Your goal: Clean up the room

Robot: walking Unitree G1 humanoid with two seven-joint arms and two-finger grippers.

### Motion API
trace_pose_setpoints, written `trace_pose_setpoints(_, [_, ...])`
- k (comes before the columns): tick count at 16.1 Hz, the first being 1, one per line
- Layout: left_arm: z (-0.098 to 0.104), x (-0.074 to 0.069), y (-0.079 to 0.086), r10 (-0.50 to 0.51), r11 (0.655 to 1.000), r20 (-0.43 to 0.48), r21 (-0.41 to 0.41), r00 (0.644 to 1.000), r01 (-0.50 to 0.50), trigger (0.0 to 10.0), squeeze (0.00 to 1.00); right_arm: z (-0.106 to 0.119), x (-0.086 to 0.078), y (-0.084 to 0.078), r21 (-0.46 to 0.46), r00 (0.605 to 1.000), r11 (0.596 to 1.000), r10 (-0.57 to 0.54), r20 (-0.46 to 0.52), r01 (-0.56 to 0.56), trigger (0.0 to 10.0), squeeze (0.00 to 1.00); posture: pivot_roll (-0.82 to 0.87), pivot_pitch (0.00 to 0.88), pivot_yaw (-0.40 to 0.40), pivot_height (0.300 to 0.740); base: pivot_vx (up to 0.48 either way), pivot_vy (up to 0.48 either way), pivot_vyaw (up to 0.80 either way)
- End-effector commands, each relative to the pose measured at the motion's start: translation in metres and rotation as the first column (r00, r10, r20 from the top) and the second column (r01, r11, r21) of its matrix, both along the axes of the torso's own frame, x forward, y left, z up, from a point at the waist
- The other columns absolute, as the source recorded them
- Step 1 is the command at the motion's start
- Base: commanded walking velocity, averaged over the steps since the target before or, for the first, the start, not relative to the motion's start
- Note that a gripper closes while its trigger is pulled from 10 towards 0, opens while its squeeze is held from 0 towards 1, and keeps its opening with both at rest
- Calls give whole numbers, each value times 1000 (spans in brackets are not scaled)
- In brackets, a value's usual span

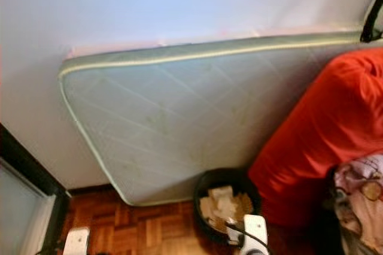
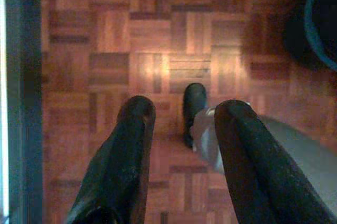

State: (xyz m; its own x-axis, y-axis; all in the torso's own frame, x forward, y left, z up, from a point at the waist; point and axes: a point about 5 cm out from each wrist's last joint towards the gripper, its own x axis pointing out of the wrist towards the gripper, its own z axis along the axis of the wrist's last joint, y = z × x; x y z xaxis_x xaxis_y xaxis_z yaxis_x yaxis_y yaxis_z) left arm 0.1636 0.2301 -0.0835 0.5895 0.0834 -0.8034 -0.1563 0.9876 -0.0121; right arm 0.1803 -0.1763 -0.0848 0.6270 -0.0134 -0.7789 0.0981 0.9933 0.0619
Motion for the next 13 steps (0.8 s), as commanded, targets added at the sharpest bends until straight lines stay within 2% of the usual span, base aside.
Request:
trace_pose_setpoints(1, [0,0,1,-8,1000,-5,7,1000,9,10000,0,-2,-6,-4,-4,1000,1000,-27,-14,27,10000,0,-25,0,8,740,0,0,0])
trace_pose_setpoints(13, [-1,1,-3,-15,1000,-4,-1,1000,15,10000,0,-2,-6,-5,-4,1000,1000,-20,-9,20,10000,0,-30,0,5,740,41,0,0])
